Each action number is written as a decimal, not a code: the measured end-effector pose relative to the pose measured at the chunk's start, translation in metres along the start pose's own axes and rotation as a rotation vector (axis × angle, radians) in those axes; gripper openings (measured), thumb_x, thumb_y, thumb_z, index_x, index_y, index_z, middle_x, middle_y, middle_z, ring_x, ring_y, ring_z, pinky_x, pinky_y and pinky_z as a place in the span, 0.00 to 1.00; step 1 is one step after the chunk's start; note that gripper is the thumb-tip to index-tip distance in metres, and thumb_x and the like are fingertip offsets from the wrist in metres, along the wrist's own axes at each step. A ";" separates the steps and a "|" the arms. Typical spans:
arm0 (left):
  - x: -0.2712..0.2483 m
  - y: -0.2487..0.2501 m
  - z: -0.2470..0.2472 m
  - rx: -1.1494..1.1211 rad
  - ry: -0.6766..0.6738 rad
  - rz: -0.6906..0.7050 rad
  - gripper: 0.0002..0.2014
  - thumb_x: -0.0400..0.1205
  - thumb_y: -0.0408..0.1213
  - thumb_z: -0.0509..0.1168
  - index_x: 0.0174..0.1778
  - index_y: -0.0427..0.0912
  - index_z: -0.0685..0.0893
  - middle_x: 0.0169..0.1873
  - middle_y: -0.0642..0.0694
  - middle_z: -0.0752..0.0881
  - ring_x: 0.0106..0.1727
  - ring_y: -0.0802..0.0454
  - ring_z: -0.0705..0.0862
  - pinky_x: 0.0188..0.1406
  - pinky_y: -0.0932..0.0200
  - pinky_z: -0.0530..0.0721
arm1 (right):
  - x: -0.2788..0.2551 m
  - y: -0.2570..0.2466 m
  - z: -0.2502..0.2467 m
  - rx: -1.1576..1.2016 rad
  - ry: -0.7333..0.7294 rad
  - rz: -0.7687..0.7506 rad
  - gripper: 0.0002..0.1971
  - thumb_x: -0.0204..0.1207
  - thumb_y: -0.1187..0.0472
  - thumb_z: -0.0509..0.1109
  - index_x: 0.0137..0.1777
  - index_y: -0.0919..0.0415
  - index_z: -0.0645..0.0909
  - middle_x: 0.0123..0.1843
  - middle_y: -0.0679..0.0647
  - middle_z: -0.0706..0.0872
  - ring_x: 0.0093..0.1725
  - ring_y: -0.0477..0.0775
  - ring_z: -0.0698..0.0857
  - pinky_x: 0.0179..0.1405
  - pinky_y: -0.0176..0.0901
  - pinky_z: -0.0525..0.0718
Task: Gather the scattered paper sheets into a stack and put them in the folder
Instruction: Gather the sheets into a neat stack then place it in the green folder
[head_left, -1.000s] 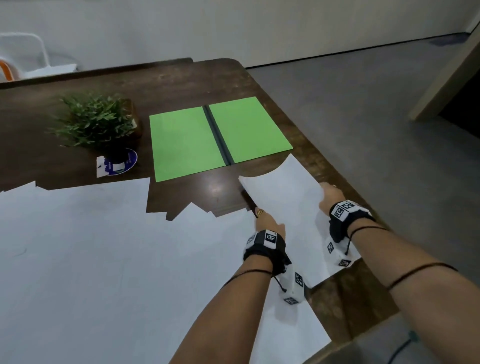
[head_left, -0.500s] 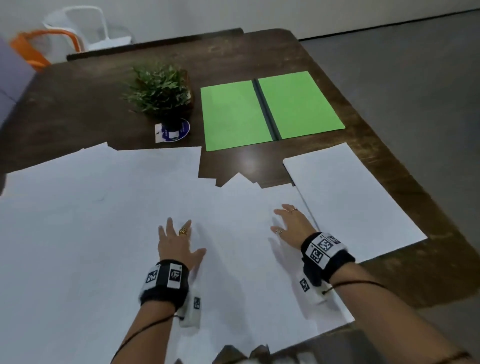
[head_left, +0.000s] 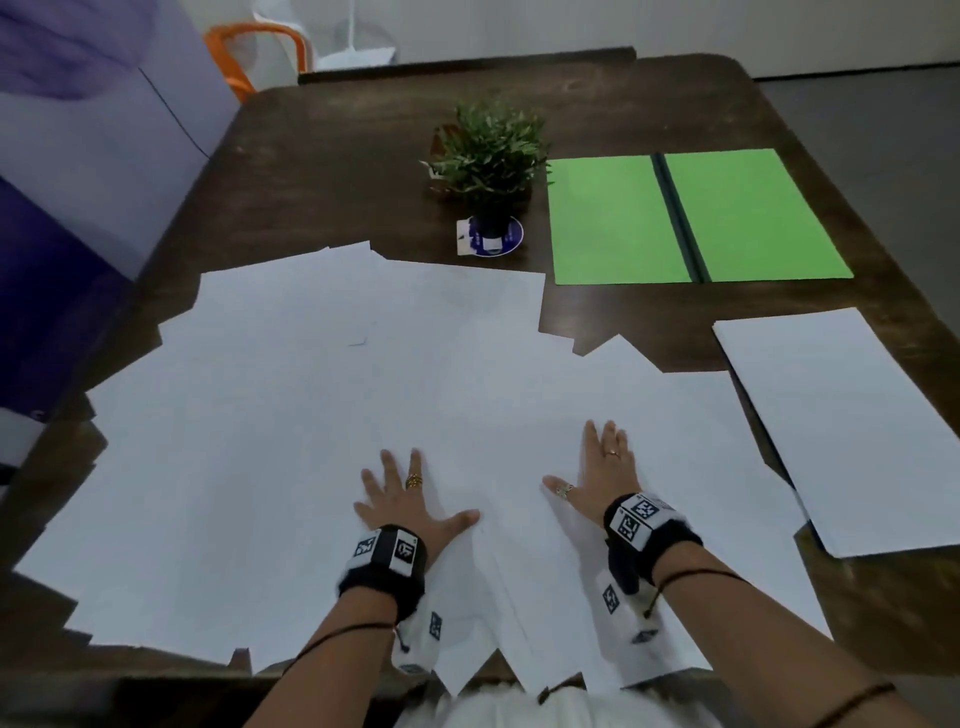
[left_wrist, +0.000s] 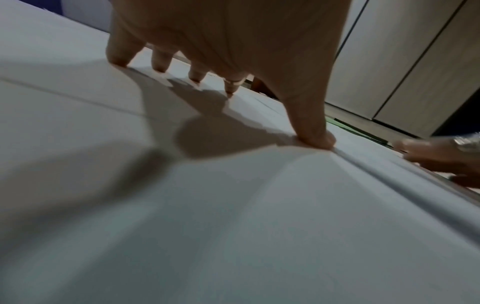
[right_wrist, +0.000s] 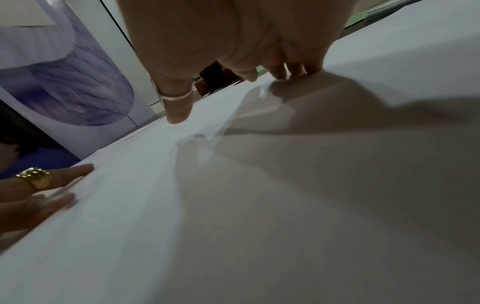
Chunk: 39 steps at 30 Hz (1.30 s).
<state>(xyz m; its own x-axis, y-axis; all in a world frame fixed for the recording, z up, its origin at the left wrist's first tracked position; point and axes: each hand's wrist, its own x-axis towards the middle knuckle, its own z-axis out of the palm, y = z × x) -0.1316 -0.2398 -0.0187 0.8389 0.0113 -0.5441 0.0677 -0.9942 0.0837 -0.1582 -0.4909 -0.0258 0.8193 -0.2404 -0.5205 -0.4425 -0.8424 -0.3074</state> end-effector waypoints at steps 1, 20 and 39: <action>0.000 -0.002 -0.001 0.007 -0.003 0.004 0.61 0.60 0.83 0.52 0.80 0.56 0.29 0.80 0.45 0.28 0.81 0.33 0.34 0.77 0.31 0.50 | 0.000 -0.008 0.001 0.036 -0.008 -0.020 0.52 0.73 0.32 0.61 0.82 0.60 0.34 0.83 0.63 0.33 0.82 0.63 0.35 0.81 0.55 0.39; -0.010 0.031 -0.012 -0.002 -0.126 0.202 0.50 0.70 0.78 0.47 0.81 0.57 0.35 0.80 0.39 0.31 0.80 0.31 0.34 0.76 0.28 0.50 | -0.019 -0.012 0.004 0.046 0.031 0.260 0.44 0.76 0.34 0.59 0.83 0.53 0.40 0.85 0.57 0.39 0.82 0.66 0.44 0.77 0.63 0.56; -0.015 0.027 -0.003 -0.091 -0.076 0.461 0.35 0.84 0.61 0.47 0.83 0.49 0.47 0.81 0.44 0.60 0.78 0.43 0.63 0.74 0.48 0.66 | -0.024 0.038 -0.019 0.265 0.128 0.506 0.46 0.65 0.39 0.77 0.74 0.66 0.62 0.72 0.64 0.72 0.73 0.64 0.69 0.69 0.53 0.70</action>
<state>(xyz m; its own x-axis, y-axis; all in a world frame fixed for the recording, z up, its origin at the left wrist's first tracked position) -0.1409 -0.2661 -0.0064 0.7511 -0.4399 -0.4923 -0.2526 -0.8804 0.4013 -0.1882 -0.5260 -0.0100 0.5121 -0.6516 -0.5596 -0.8530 -0.4622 -0.2424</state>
